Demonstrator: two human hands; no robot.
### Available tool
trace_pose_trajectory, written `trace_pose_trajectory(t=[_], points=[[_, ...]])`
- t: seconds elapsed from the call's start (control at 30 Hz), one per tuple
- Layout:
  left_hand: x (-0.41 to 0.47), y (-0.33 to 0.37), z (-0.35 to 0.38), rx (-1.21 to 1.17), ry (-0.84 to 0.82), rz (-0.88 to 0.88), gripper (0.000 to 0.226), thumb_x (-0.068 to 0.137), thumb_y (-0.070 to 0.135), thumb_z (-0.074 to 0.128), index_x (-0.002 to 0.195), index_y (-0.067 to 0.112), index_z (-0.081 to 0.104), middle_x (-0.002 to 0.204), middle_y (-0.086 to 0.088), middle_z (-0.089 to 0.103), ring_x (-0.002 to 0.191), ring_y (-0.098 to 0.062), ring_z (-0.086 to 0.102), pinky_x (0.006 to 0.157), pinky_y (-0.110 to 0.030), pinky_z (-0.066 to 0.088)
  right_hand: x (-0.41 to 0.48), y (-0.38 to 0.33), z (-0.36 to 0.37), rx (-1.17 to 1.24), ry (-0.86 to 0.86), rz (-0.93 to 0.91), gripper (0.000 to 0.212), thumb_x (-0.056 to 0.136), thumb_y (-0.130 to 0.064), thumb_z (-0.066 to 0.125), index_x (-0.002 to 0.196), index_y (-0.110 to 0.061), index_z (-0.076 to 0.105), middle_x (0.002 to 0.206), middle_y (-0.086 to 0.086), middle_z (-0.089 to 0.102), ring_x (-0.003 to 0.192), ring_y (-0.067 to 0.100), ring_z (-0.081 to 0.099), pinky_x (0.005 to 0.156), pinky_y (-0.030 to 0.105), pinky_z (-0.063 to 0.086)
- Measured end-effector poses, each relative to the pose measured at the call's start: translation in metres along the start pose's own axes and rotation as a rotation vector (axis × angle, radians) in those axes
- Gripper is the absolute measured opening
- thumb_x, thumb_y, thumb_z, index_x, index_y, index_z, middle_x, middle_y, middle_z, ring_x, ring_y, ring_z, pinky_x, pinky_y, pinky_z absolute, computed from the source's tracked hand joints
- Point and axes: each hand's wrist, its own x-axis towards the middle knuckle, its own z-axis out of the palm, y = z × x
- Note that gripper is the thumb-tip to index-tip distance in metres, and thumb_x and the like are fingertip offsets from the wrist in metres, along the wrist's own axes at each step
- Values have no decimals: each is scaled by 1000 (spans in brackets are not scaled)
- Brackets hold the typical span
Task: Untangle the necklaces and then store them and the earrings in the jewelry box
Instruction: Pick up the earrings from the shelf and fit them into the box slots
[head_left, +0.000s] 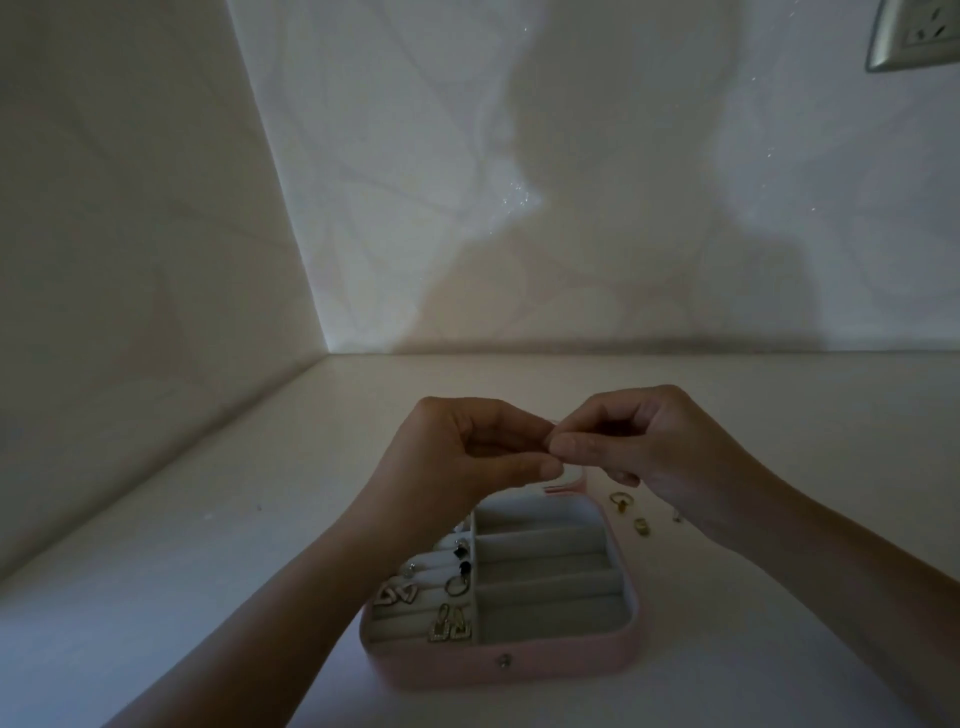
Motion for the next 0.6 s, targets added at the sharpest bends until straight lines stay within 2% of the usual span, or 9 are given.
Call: trace_pose_trajectory(t=[0.1, 0.2, 0.3, 0.43, 0.6], points=[[-2, 3, 4, -29, 37, 30, 20, 72, 9, 76, 90, 17, 72, 73, 0, 75, 64, -9, 70, 63, -14, 53, 0, 0, -2, 32, 2, -2, 19, 62, -33, 74, 73, -18, 77, 57, 2, 57, 50, 13, 31, 46, 20, 26], [-3, 5, 3, -46, 32, 25, 26, 71, 11, 75, 95, 19, 70, 72, -2, 75, 65, -12, 71, 64, -16, 53, 1, 1, -2, 38, -1, -2, 19, 62, -35, 74, 71, -19, 77, 57, 1, 56, 49, 12, 31, 46, 20, 26], [-2, 7, -1, -97, 33, -15, 30, 65, 16, 74, 95, 17, 70, 71, -5, 74, 63, -12, 70, 61, -17, 54, 2, 5, -2, 18, 2, 13, 25, 65, -39, 72, 73, -16, 75, 57, 9, 47, 48, 13, 31, 47, 23, 25], [-2, 8, -14, -129, 86, -91, 22, 59, 20, 74, 79, 12, 73, 68, -6, 73, 59, -12, 69, 58, -16, 53, 4, 10, -6, -37, 1, 65, 33, 74, -43, 66, 77, -11, 73, 51, -2, 43, 48, 11, 33, 52, 24, 28], [-21, -2, -29, -39, 5, -246, 21, 61, 22, 74, 76, 9, 74, 71, -9, 73, 64, -17, 69, 63, -21, 56, 4, 13, -8, -125, -19, 115, 28, 79, -39, 66, 76, -13, 74, 55, -1, 48, 50, 11, 37, 55, 26, 31]])
